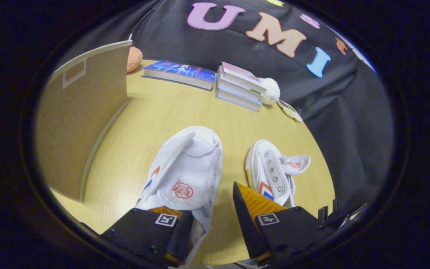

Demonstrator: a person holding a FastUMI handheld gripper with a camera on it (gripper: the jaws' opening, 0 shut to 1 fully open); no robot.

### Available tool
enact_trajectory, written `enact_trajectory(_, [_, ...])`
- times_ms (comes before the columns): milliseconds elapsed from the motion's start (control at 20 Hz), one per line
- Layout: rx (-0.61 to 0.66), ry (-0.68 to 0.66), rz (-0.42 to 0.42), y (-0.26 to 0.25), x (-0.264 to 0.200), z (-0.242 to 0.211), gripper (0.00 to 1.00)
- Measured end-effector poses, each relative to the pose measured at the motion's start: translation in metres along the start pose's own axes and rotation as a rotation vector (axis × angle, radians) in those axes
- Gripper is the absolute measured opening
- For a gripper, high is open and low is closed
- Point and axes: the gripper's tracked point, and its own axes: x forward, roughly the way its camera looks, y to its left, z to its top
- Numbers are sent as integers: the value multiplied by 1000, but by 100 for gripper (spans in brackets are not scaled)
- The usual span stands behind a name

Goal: Open the storage box then place both shoes into the box .Put the left shoe in first, then the right shoe, with the right side of both shoes facing outward in a uniform manner.

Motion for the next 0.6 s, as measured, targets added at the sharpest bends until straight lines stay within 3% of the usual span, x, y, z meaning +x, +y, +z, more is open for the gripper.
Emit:
enact_trajectory(200, [107,-10,42,14,2,-5,38])
enact_trajectory(400, [51,2,4,12,0,3,10])
enact_trajectory(600, [26,-71,-32,11,-16,27,10])
